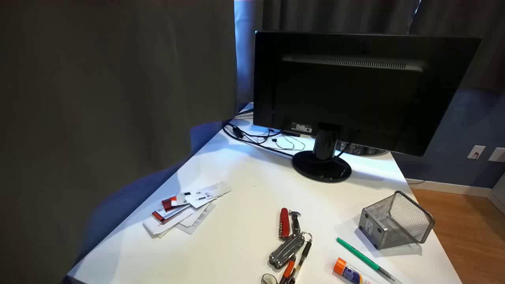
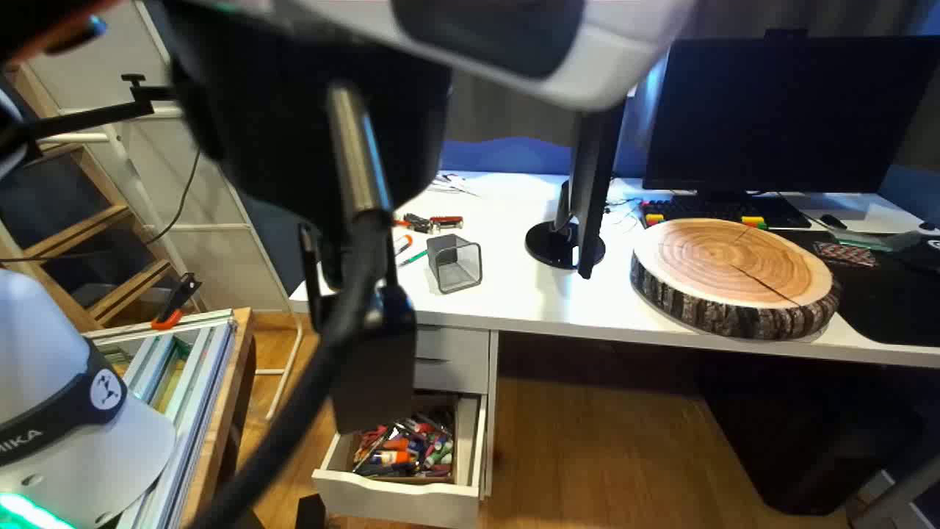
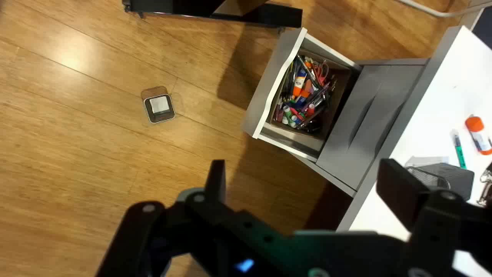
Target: Turn the stationary holder upright, put the paper glue and green marker in the stationary holder
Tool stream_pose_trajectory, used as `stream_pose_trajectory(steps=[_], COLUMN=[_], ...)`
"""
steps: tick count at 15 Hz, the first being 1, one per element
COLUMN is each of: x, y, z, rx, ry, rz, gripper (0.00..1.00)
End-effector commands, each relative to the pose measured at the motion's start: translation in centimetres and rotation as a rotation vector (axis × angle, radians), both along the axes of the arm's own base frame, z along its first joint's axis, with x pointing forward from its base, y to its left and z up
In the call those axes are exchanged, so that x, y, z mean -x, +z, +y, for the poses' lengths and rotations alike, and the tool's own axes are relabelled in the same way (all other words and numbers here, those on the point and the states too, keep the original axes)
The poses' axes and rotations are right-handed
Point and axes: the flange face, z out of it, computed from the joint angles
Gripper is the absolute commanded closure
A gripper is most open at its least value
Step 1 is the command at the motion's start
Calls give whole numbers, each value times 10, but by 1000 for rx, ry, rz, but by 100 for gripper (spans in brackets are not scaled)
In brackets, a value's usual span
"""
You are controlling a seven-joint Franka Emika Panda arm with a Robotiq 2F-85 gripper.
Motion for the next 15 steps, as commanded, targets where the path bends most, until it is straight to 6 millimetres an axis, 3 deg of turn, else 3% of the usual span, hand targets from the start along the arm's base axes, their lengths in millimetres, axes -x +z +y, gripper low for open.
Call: stream_pose_trajectory(steps=[1,6,7,9,15], x=[0,0,-6,-19,-42], y=[1,1,-7,-32,-117], z=[0,0,10,52,196], rx=[0,0,-7,-80,-294], ry=[0,0,13,140,286], rz=[1,1,37,89,274], gripper=[0,0,0,0,0])
